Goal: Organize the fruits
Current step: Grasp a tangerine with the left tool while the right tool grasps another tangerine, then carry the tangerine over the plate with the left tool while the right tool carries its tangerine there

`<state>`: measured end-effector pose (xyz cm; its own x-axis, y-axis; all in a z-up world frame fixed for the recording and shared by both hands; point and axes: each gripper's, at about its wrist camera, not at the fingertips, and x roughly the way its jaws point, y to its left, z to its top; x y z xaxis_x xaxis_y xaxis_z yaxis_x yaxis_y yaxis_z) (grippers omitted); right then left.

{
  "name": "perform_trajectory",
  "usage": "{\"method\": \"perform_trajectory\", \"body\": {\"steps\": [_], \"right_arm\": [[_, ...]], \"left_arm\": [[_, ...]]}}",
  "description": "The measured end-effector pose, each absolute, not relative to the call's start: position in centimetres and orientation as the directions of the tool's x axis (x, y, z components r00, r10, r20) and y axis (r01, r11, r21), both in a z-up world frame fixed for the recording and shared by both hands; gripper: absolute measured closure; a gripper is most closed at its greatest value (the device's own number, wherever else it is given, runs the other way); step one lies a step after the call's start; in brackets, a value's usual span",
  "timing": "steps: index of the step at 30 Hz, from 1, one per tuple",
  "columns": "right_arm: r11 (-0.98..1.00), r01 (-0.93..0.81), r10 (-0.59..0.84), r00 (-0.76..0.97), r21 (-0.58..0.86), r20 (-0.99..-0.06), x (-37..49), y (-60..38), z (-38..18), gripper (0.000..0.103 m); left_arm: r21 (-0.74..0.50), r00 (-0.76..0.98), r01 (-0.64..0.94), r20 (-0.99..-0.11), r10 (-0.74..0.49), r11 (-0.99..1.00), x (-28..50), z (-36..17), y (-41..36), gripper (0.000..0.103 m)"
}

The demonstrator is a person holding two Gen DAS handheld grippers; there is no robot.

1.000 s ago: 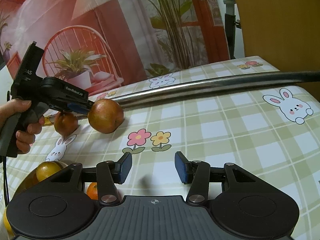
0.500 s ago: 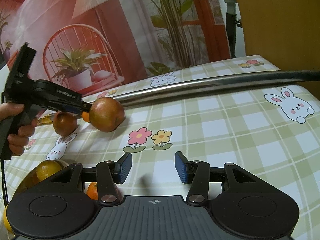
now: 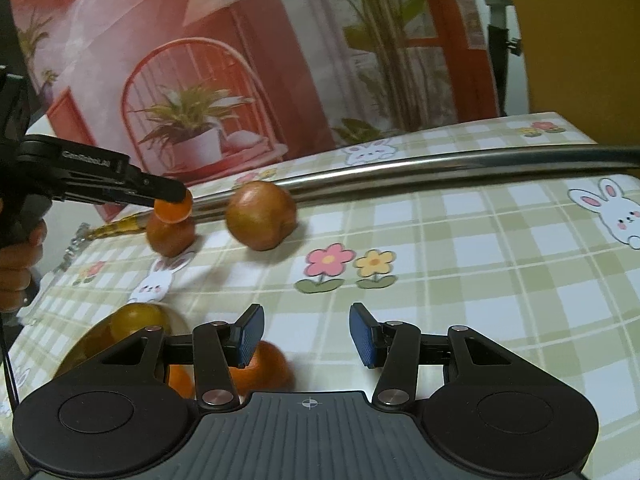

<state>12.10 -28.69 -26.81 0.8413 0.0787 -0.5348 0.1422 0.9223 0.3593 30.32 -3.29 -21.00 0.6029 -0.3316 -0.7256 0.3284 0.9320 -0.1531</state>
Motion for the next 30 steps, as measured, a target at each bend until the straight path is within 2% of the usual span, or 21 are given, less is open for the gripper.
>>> {"method": "perform_trajectory", "body": {"steps": [14, 19, 21, 30], "right_arm": [[0.933, 0.051, 0.161, 0.826, 0.356, -0.54, 11.4, -26.5, -27.1, 0.06], [0.93, 0.04, 0.178, 0.821, 0.366, -0.542, 11.3, -26.3, -27.1, 0.064], [0.921, 0.04, 0.191, 0.819, 0.386, -0.54, 11.3, -26.5, -27.2, 0.068], [0.877, 0.061, 0.231, 0.816, 0.476, -0.53, 11.4, -27.3, -27.7, 0.073]], "left_arm": [[-0.181, 0.608, 0.333, -0.709, -0.357, 0.925, 23.7, -20.7, -1.2, 0.063], [-0.194, 0.602, 0.333, -0.71, -0.366, 0.923, 21.7, -20.9, -0.5, 0.063], [-0.189, 0.604, 0.33, -0.711, -0.36, 0.925, 20.8, -21.1, -0.5, 0.063], [-0.262, 0.588, 0.273, -0.716, -0.376, 0.926, 18.3, -22.3, 0.9, 0.063]]}}
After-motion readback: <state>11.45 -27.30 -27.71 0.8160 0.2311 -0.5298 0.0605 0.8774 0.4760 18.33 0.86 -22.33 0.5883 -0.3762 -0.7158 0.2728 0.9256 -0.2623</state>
